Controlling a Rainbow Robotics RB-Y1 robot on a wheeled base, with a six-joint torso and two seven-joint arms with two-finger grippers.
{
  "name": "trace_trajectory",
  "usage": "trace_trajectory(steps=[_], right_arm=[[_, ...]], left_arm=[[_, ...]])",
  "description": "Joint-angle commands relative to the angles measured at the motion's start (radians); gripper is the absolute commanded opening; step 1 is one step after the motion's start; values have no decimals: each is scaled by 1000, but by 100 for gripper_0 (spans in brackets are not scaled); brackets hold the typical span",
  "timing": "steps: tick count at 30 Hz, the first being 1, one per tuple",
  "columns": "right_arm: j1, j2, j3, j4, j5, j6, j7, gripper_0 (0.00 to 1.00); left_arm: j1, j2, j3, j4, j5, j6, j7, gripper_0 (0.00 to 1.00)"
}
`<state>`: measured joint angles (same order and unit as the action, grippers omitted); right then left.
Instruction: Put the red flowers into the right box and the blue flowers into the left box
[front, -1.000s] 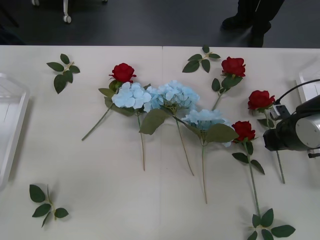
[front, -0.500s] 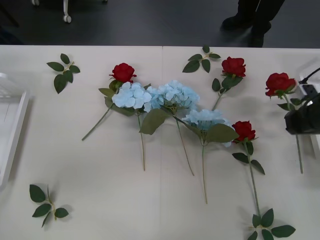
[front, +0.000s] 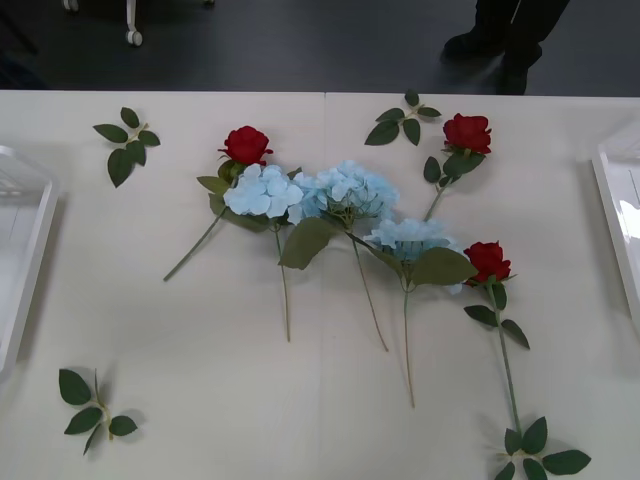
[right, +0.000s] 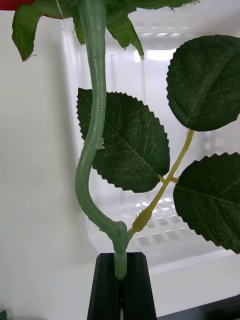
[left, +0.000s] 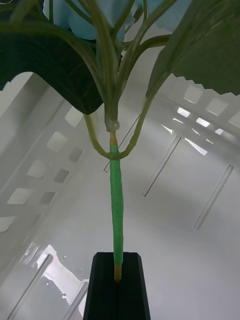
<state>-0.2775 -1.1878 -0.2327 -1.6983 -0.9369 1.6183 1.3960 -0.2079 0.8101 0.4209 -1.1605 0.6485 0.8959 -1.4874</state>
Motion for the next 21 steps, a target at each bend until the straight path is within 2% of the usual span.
trace_trajectory(steps=[1, 3, 5, 6, 10, 21], right_arm=[[-3, -16, -10, 106, 44, -97, 86, 0], [-3, -13, 4, 154, 61, -152, 98, 0], [-3, -13, 32, 209, 81, -215, 144, 0], [-3, -13, 46, 230, 90, -239, 163, 0], [-3, -13, 89, 307, 98, -319, 222, 0], [-3, 70, 147, 373, 211, -486, 308, 0]], left_arm=[[-14, 41, 4, -11, -3, -9, -85, 10], [-16, 41, 3, -16, 2, -9, -88, 57], [-14, 41, -5, -22, 5, -9, -94, 91], [-16, 41, -10, -27, 8, -9, -97, 100], [-14, 41, -16, -56, 23, 24, -113, 100], [13, 40, 50, -378, 155, 396, -119, 100]])
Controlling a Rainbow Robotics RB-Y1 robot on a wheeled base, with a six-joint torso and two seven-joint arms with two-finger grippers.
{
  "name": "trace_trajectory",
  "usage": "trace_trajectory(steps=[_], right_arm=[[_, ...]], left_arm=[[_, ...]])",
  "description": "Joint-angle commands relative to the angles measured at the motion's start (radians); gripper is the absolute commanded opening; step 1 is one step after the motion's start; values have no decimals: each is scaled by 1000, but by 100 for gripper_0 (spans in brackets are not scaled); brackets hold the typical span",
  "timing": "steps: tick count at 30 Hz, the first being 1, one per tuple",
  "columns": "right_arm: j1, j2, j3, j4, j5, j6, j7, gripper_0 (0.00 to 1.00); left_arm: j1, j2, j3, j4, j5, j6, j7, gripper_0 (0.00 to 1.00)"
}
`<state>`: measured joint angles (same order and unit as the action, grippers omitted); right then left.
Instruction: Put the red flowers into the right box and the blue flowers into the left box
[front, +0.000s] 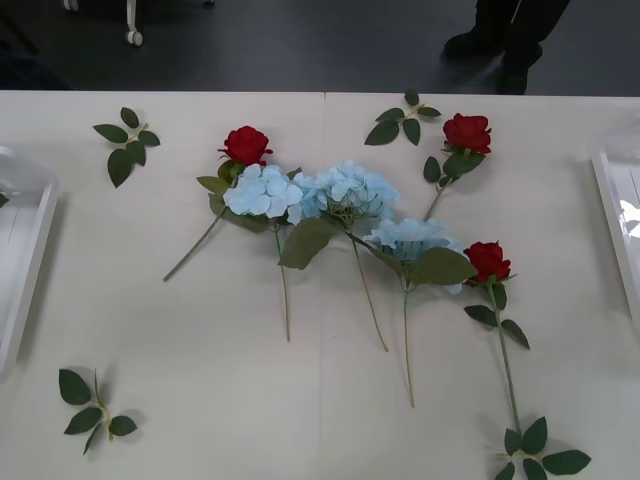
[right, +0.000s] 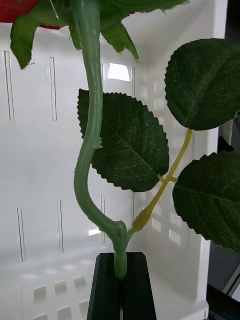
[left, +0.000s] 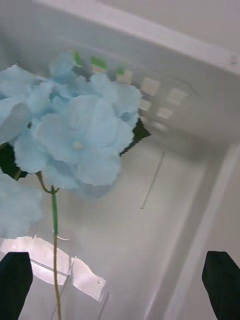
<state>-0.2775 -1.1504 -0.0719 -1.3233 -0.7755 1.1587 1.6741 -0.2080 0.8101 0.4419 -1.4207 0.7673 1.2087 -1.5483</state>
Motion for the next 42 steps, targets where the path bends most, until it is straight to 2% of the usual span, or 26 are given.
trace_trajectory(steps=[1, 7, 11, 12, 13, 15, 16, 18, 25, 30, 35, 42], right_arm=[[-3, 32, -3, -1, 65, -39, 30, 0], [-3, 35, 37, 10, 81, -82, 10, 0], [-5, 35, 37, 10, 67, -86, 7, 0], [-3, 37, 37, 12, 67, -91, 9, 3], [-3, 37, 35, 12, 67, -97, 7, 15], [-5, 37, 32, 13, 67, -100, 7, 31], [-3, 37, 27, 15, 67, -103, 7, 44], [-3, 37, 18, 15, 67, -106, 7, 57], [-3, 35, -6, 15, 59, -106, 6, 58], [-3, 37, -31, 15, 30, -93, -2, 58], [-3, 24, -101, -7, -57, -1, -4, 58], [-3, -23, -152, -186, -140, 220, -139, 58]], left_arm=[[13, 40, 26, -155, 50, 114, -58, 100], [12, 40, -63, -351, 59, 219, -50, 100], [-16, 24, -149, -431, 21, 264, -35, 100], [-25, 17, -158, -437, 15, 275, -32, 100], [-51, -12, -172, -445, 0, 304, -29, 100], [-82, -51, -177, -445, -14, 334, -27, 100], [-105, -89, -177, -445, -33, 359, -29, 100], [-142, -150, -183, -445, -66, 394, -32, 100], [-217, -308, -285, -429, -249, 396, -39, 100], [-269, -384, -365, -349, -353, 342, -39, 100], [-344, -420, -456, -225, -424, 284, -38, 100], [-444, -477, -503, -18, -461, 184, -41, 100]])
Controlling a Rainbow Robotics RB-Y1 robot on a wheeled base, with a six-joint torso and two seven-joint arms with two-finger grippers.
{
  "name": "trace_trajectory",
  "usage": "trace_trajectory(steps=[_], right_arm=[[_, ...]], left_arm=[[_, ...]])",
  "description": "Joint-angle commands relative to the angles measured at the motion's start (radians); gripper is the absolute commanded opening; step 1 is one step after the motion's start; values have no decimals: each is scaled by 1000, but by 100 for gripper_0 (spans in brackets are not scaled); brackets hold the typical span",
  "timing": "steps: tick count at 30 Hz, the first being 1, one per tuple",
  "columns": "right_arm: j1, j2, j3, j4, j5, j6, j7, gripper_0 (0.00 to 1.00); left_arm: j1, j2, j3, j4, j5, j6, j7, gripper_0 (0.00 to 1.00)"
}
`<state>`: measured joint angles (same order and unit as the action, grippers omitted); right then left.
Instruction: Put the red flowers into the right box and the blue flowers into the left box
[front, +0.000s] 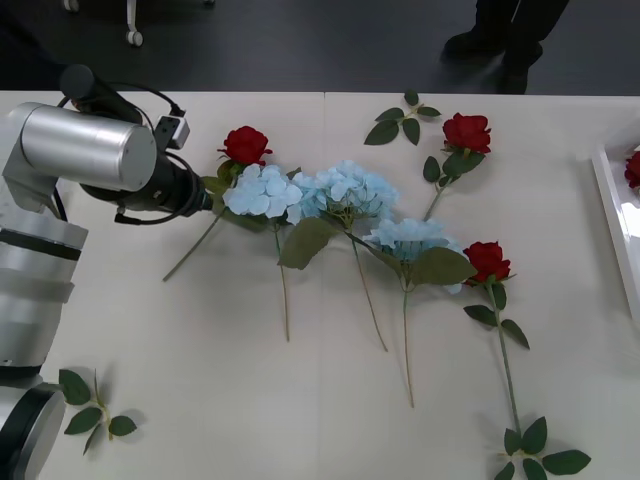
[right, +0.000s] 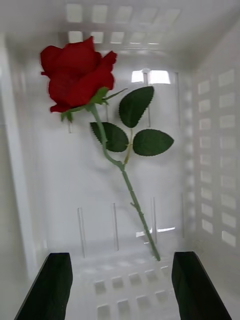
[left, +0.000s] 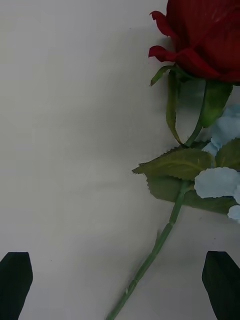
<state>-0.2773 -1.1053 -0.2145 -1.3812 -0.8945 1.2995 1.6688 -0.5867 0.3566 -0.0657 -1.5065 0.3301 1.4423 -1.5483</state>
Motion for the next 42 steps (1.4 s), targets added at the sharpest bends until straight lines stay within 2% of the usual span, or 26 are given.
trace_trajectory(steps=[1, 9, 18, 26, 34, 35, 37, 38, 39, 40, 42], right_arm=[[-3, -68, -9, -153, -21, 101, -153, 58], [3, 8, -9, -395, -15, 293, -396, 58], [115, 163, -3, -653, 108, 349, -550, 58], [138, 268, 107, -823, 246, 466, -590, 58], [176, 426, 207, -881, 344, 463, -578, 58], [181, 436, 219, -886, 359, 463, -575, 58], [202, 461, 262, -895, 402, 455, -572, 58], [211, 467, 277, -897, 413, 451, -572, 58], [218, 472, 287, -898, 420, 448, -572, 58], [233, 479, 303, -903, 439, 437, -572, 58], [257, 487, 319, -909, 457, 420, -570, 58]], left_arm=[[-73, -31, 4, 89, -25, -62, -41, 100], [-130, -73, -29, 247, -65, -164, -53, 100], [-137, -108, -51, 304, -112, -204, -59, 100], [-139, -137, -51, 336, -169, -233, -72, 100], [-139, -146, -51, 347, -189, -233, -81, 100], [-139, -148, -51, 347, -189, -233, -81, 96], [-139, -146, -51, 347, -187, -233, -81, 37], [-137, -146, -51, 347, -189, -233, -81, 26], [-137, -148, -51, 347, -189, -235, -82, 22], [-137, -148, -51, 347, -191, -233, -85, 13], [-139, -148, -51, 347, -191, -233, -87, 6]])
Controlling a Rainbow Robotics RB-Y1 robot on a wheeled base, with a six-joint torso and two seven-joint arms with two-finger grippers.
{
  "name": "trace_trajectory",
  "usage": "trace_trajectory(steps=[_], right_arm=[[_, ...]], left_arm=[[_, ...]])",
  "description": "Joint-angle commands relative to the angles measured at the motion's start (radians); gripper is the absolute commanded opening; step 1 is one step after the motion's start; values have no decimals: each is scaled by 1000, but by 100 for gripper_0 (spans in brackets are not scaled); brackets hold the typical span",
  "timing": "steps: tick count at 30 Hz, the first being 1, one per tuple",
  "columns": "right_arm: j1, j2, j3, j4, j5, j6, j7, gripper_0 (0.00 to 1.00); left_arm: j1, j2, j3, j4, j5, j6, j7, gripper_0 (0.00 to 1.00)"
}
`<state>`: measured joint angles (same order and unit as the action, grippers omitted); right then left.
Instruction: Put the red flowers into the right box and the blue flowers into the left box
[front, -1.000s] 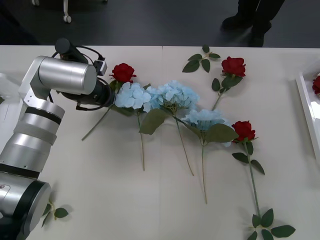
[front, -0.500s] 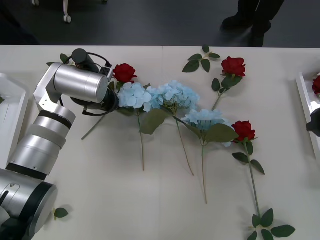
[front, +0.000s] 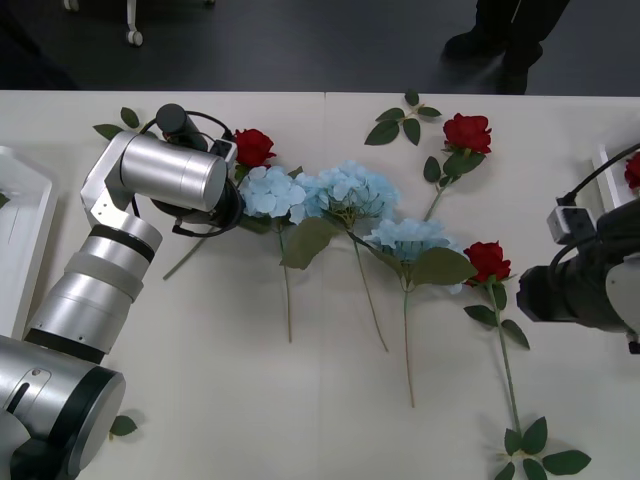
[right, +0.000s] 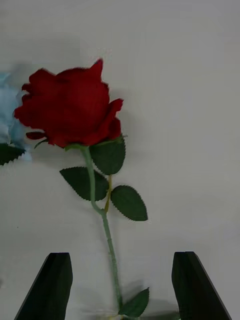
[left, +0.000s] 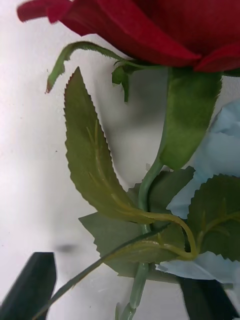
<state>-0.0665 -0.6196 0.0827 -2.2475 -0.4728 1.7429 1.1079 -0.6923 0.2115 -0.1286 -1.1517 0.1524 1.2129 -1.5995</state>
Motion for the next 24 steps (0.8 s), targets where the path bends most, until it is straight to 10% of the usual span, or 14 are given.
trace_trajectory(steps=[1, 24], right_arm=[[60, 4, 29, -47, 39, -32, -8, 58], [185, 67, 164, 114, 200, -304, 52, 58]], left_arm=[[-32, -1, 12, -8, -14, -4, -37, 3], [-30, 86, 18, -82, 168, 62, -59, 0]])
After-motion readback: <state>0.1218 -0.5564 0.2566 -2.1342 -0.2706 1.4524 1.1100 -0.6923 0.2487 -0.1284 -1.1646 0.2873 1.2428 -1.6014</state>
